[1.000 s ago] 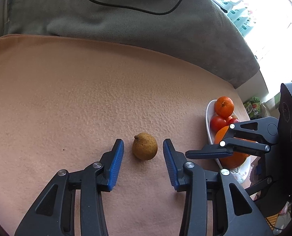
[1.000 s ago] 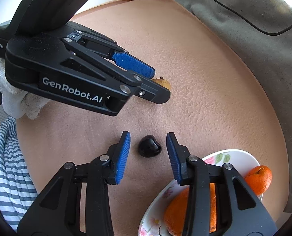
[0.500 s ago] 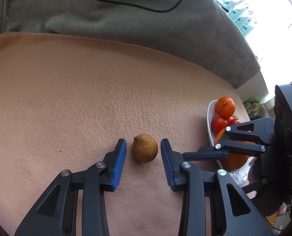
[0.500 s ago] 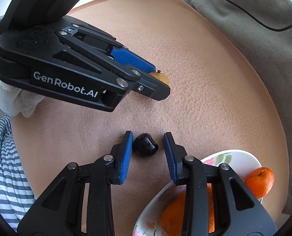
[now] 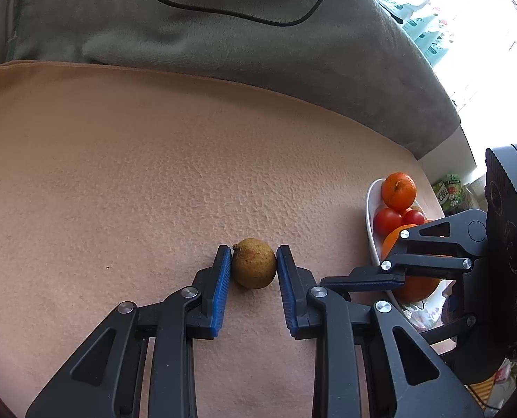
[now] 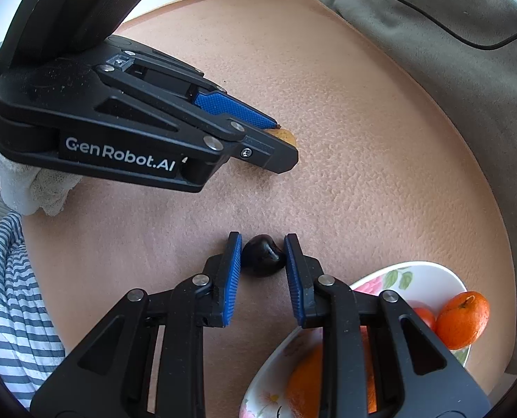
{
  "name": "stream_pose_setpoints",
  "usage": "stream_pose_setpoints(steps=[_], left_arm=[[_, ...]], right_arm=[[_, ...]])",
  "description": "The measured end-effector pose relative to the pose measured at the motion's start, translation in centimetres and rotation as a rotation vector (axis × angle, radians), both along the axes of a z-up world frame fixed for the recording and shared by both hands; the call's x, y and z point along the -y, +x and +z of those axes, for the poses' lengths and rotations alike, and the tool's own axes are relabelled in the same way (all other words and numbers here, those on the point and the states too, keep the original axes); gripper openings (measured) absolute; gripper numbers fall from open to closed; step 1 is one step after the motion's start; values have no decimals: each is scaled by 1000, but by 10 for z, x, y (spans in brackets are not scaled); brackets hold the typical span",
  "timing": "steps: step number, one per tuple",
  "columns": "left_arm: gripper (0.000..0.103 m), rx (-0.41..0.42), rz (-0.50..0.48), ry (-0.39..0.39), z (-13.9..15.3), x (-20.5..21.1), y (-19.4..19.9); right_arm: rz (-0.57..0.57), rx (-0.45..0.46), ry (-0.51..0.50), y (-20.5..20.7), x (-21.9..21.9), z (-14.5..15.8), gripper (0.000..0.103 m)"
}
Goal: Organize fruits
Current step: 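Close the right gripper on the dark cherry while the left gripper closes on the brown fruit, then lift the cherry and brown fruit with both grippers and carry them over the plate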
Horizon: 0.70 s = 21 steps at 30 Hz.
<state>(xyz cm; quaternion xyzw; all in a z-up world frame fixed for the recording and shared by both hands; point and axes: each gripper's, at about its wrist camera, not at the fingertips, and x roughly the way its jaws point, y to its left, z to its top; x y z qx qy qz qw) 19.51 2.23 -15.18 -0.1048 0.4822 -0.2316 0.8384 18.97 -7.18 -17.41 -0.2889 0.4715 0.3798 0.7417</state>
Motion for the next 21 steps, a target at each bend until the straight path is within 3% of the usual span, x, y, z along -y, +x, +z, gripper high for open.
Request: stream_pose_setpoints(steps=[7,21], left_arm=[[25,31,6,24,8,3,-6],[25,99,11,16,38,7,-23]], right_arm=[[-5,5,34,-5,-1,5,26],[-36,42,130,-27,44,39,26]])
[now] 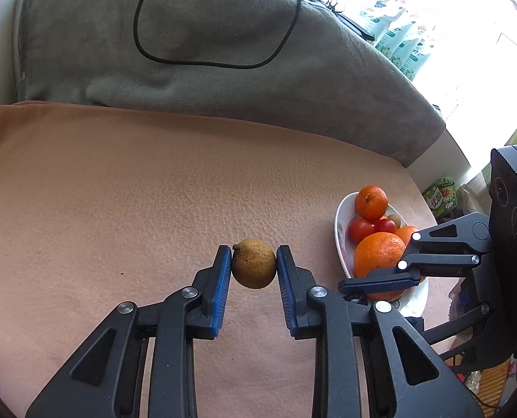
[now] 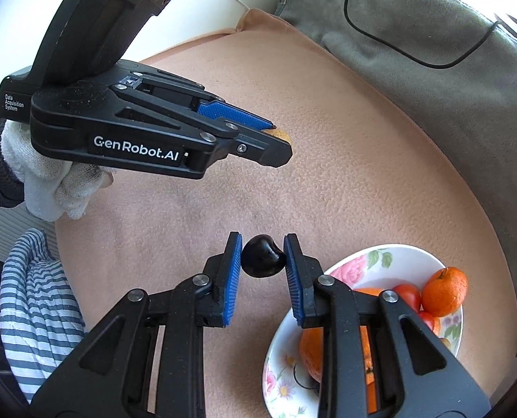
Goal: Organize fruits
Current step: 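Lift the cherry and brown fruit with both grippers and carry them over the plate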
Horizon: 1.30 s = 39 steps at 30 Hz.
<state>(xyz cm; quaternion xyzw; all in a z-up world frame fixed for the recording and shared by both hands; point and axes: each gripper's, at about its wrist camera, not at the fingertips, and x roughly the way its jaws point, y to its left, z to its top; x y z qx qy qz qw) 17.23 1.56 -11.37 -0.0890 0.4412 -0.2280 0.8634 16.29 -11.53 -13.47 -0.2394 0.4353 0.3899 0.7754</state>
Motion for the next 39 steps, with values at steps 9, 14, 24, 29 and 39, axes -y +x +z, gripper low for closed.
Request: stream_pose_setpoints(steps=[9,14,24,29,39], left_arm=[[25,40,-35,-19,20,22,-9],[25,51,-73,-35,26,40,-17],[25,61,-177,-43,31,82,-38],[25,76,-228,-20,33,105,-49],[25,108,-311,44,31,145,-67]], right_arm=[[-87,24,66,-18,40,22,26],[-162,26,108,-15,75,33,26],[-306,15,187,2,134,41,26],[-366,-1,229,15,155,40,26],[-456,-46,282,41,180,26,26]])
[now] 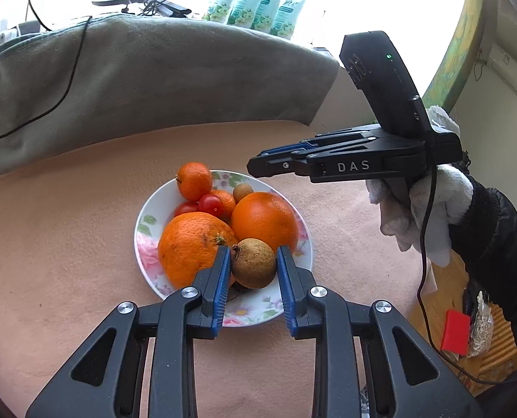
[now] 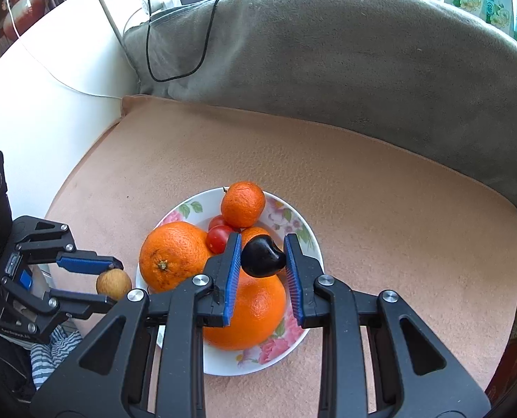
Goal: Organize fruits
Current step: 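Lift the cherry and brown fruit with both grippers and carry them over the plate, then lower the cherry and brown fruit onto the plate and open both grippers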
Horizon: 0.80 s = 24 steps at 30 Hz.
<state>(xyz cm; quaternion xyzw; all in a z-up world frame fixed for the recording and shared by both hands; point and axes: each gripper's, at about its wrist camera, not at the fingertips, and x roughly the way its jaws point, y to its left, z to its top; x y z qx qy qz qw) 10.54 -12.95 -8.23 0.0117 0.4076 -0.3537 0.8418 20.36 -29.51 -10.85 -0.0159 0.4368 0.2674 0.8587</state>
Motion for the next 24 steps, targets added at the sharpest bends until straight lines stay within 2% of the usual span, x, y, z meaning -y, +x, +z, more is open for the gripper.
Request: stream_pose_setpoints(steps=[4,12,24], left_arm=[[25,1,-10,18,-5,11,-2],[25,16,-14,37,-4,20,-3],[26,31,-24,53,-6,28,-4]], right_arm=[[-8,-12,22,7,0,-4,26],[1,-28,5,13,-9,-13,26],[19,-24,-3,10,-16,-11,26]])
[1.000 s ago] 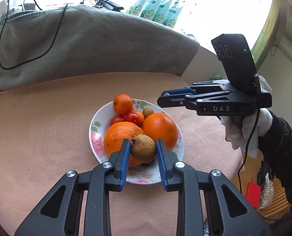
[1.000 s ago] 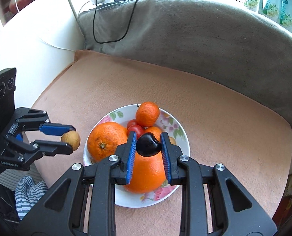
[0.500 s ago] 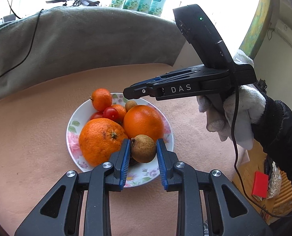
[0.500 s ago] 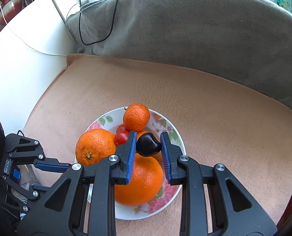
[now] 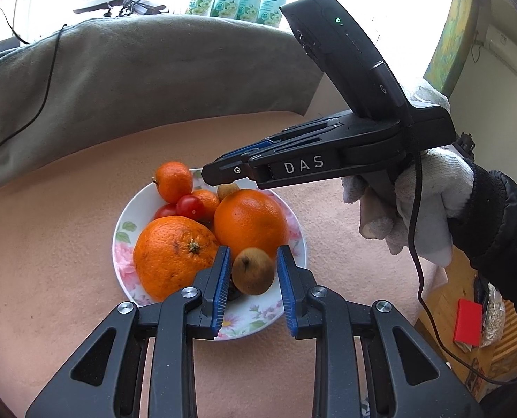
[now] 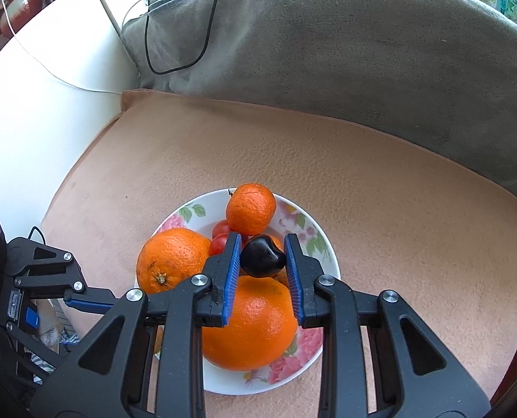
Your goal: Organize fruits
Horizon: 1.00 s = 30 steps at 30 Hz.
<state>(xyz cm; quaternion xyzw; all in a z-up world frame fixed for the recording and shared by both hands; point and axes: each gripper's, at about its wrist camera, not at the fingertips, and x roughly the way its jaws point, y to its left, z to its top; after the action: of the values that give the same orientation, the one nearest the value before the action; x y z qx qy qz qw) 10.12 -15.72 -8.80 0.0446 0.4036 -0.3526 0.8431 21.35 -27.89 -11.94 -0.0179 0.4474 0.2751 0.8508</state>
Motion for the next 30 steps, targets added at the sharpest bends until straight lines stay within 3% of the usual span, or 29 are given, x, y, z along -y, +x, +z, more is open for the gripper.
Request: stream_pose_setpoints(steps=[6,19,21,23,26,30], left_arm=[[31,-2,8,1,1,-2,2],[32,3,15,5,3,-6,2],[42,7,16,8,3,-6,1],[44,9,16,7,3,-4,0],[45,12,23,8,2,-6,1],[56,22,35,8,4,-8,1]], right_arm=[[-10,7,5,-1,1,2,38],[-4,10,6,-2,-1,4,40],[-12,18,-2,-3,-1,5,54],[-25,28,-2,-4,0,6,65],[-33,25,-4,-4,1,6,66],[-44,30,-22,-8,1,5,73]])
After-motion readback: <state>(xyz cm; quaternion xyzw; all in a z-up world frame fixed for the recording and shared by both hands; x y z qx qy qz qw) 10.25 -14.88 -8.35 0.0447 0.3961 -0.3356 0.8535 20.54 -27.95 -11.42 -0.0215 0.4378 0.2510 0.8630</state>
